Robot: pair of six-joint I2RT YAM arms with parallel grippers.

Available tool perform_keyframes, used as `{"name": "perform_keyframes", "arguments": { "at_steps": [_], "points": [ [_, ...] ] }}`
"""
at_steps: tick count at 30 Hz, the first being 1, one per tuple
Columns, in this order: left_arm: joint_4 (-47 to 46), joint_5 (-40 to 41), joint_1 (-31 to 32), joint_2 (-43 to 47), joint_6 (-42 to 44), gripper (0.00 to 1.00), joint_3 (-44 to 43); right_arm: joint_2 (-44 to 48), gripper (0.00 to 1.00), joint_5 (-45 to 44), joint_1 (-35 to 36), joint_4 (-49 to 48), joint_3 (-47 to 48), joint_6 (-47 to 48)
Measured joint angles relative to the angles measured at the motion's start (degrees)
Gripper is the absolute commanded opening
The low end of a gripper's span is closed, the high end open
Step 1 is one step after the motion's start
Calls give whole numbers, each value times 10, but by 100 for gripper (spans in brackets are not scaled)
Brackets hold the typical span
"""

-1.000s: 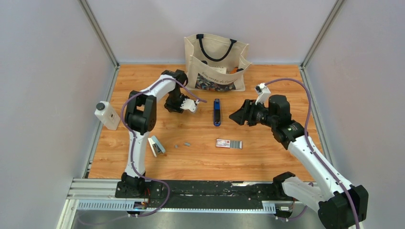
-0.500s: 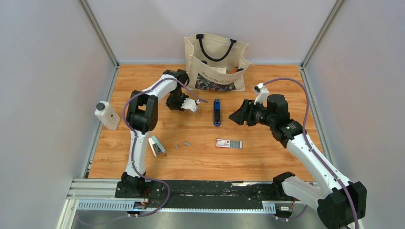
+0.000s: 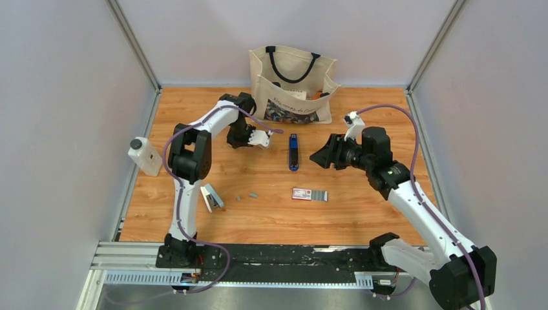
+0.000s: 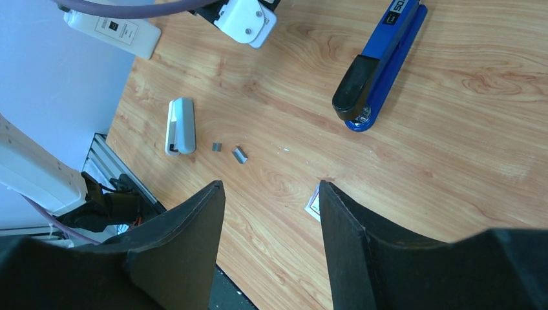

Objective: Unload the staples from the stapler

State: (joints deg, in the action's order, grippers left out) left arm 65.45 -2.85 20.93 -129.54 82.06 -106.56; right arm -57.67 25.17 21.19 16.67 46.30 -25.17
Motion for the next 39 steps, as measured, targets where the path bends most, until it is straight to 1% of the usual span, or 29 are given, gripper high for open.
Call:
{"name": "perform_keyframes", "arguments": {
  "at_steps": [3,6,10,12,16,17,18,19,21,23,24,25,26,27,29,30,32,34,36,39],
  "points": [
    [7,-30,8,35,-45,7,4,0,59,0,0,2,5,0],
    [22,-76,16,94,-98,5,4,5,59,0,0,5,17,0],
    [62,-168,22,186,-178,4,-7,19,61,-1,0,11,45,0],
    [77,-230,22,227,-219,4,-18,31,62,0,0,15,61,-1],
    [88,-393,22,294,-320,4,-14,54,64,22,0,15,89,-9],
    [78,-443,22,312,-357,4,-2,59,65,32,0,15,94,-13],
    [67,-474,22,323,-384,4,8,63,66,40,0,14,97,-17],
    [34,-521,22,343,-434,4,33,68,68,52,0,12,100,-23],
    [-67,-593,23,382,-561,4,99,77,71,71,0,8,100,-36],
    [-230,-637,24,422,-720,4,187,84,72,89,0,0,100,-53],
    [-347,-648,26,441,-820,4,240,87,72,98,0,-10,99,-65],
    [-520,-655,27,452,-977,4,299,89,72,105,0,-19,97,-74],
    [-597,-658,30,450,-1055,4,316,92,72,113,0,-33,94,-87],
    [-694,-655,32,442,-1146,4,332,93,72,119,0,-45,90,-97],
    [-927,-635,37,406,-1358,4,339,94,70,130,0,-65,85,-117],
    [-1017,-623,39,391,-1441,4,338,92,70,136,0,-73,84,-125],
    [-1132,-603,41,377,-1552,4,341,90,68,146,0,-89,84,-138],
    [-1211,-588,43,379,-1621,4,352,87,67,151,0,-98,85,-144],
    [-1266,-578,48,388,-1668,4,368,81,66,151,2,-102,89,-146],
    [-1307,-570,58,402,-1700,4,394,69,63,150,4,-112,91,-155]
  ]
}}
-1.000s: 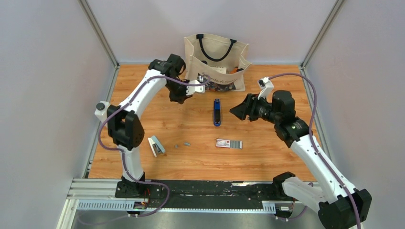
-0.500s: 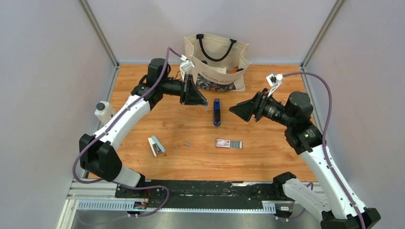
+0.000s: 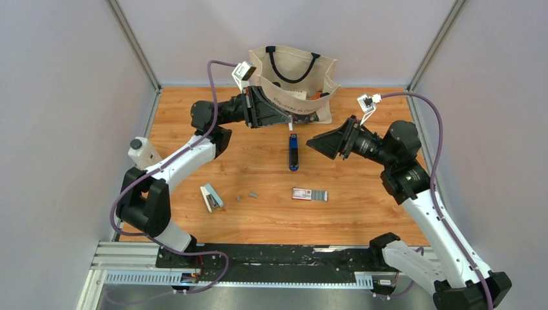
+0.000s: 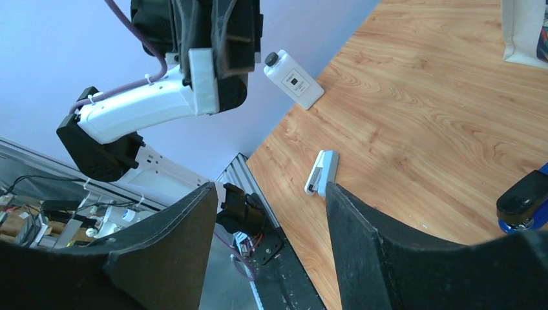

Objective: Unload the staples from the stapler

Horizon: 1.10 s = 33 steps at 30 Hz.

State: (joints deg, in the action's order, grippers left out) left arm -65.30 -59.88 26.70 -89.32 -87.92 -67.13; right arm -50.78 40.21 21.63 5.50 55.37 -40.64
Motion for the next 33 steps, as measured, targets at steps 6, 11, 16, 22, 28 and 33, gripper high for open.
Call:
{"name": "perform_keyframes", "arguments": {
  "at_steps": [6,11,16,22,28,33],
  "points": [
    [-18,5,18,12,-9,5,36,-38,62,1,13,-33,2,-18],
    [-18,5,27,12,-9,5,39,-50,61,1,34,-40,11,-20],
    [-18,4,33,12,-7,5,39,-52,58,2,40,-56,26,-20],
    [-19,4,37,9,-7,5,39,-59,52,3,44,-66,35,-19],
    [-22,3,37,0,-7,4,39,-81,45,4,55,-71,43,-18],
    [-28,1,37,-8,-7,4,39,-91,35,5,60,-73,46,-17]
  ]
}}
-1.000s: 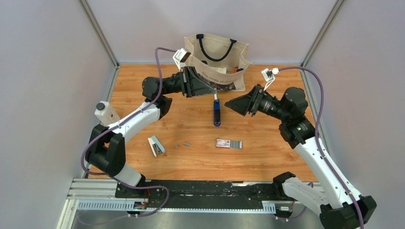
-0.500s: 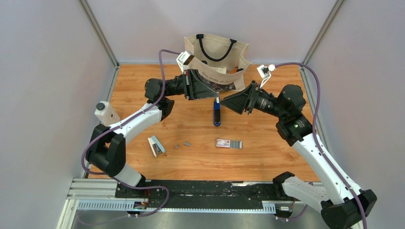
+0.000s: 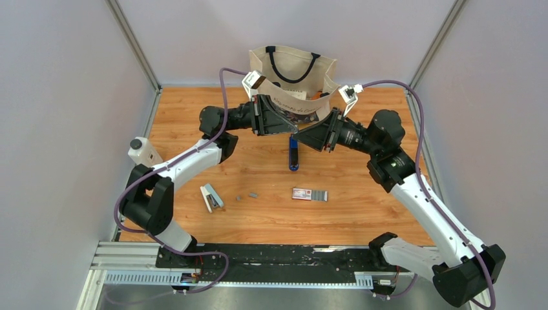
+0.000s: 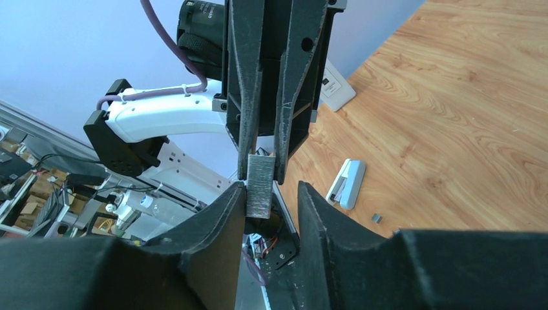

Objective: Unload the staples from the stapler

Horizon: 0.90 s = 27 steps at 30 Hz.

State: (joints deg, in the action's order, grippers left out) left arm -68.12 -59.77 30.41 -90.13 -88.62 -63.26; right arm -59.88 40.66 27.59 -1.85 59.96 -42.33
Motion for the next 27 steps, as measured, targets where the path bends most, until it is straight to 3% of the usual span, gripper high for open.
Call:
{"name": "perform_keyframes", "arguments": {
  "at_steps": [9,15,17,21,24,26,27],
  "points": [
    [-5,-1,-1,-4,3,5,0,1,17,0,1,-8,0,1],
    [20,-11,0,-6,38,20,-2,9,7,-12,2,24,0,22],
    [77,-21,2,-4,88,22,-11,15,4,-24,2,51,-1,38],
    [353,-35,8,9,292,31,-78,33,3,-62,-2,106,-10,75],
    [554,-6,10,8,451,49,-146,50,3,-82,-6,139,-24,92],
    [664,31,3,8,546,70,-177,64,2,-83,-6,168,-37,102],
    [681,36,1,8,562,74,-180,68,2,-83,-6,181,-40,106]
  ]
}}
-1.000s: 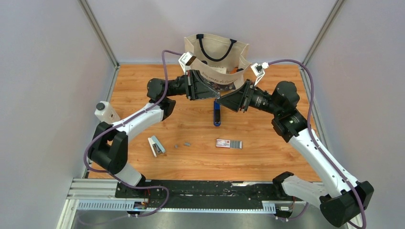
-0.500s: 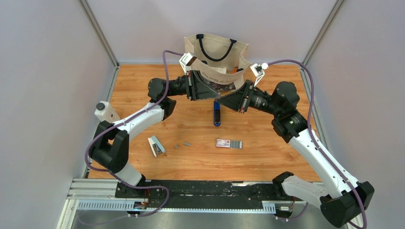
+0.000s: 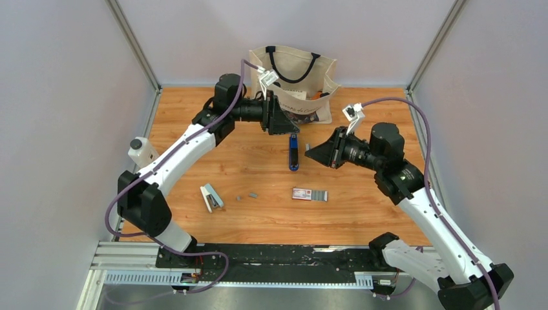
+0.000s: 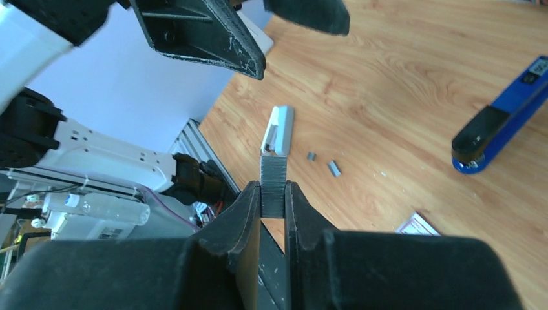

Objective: Unload the staples from the stapler

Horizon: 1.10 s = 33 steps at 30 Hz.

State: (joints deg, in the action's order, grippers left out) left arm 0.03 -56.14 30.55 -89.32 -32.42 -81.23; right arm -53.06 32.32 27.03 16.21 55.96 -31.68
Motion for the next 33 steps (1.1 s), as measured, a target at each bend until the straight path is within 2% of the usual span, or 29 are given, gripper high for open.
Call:
{"name": "perform_keyframes", "arguments": {
  "at_steps": [1,5,9,15,18,23,27,33],
  "points": [
    [36,12,-3,0,31,79,-4,3,2,-3,0,13,-2,5],
    [128,36,-6,-11,104,79,-6,4,3,-14,-5,49,-16,20],
    [170,62,-2,-41,163,80,-6,8,3,-24,-17,75,-43,27],
    [232,113,27,-150,251,80,-42,38,3,-50,-35,130,-83,40],
    [260,135,54,-194,290,77,-52,67,4,-65,-50,165,-99,47],
    [281,161,96,-205,325,70,-52,91,4,-91,-59,205,-117,59],
    [285,180,118,-207,337,60,-52,71,4,-106,-59,226,-127,60],
    [286,196,129,-225,354,55,-52,27,4,-122,-59,239,-133,58]
  ]
}}
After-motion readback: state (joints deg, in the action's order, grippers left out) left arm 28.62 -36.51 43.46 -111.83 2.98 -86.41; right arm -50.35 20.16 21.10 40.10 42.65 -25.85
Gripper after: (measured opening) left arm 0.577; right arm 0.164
